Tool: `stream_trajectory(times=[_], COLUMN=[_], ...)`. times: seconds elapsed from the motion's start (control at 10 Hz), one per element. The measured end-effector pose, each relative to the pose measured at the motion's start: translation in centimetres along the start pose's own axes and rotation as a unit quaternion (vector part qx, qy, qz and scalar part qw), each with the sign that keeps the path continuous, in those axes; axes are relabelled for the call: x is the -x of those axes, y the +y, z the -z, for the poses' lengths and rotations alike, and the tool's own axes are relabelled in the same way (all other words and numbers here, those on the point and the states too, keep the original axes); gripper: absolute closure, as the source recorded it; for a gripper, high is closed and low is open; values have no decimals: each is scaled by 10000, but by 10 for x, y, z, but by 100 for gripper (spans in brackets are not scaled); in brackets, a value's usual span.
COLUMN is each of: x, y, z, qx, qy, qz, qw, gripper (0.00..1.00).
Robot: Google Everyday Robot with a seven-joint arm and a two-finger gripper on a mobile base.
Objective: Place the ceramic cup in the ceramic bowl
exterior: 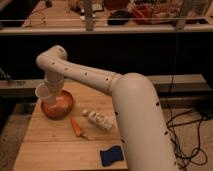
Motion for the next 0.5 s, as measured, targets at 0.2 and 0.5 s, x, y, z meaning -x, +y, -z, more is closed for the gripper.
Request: stream_trajectory(times=[0.2, 0.5], x=[-2, -5], y=[-1, 0], z=[1, -1], qx=[1, 15], qy=[-1, -11], qz=[2, -8], qw=[10000, 10000], gripper=[94, 94])
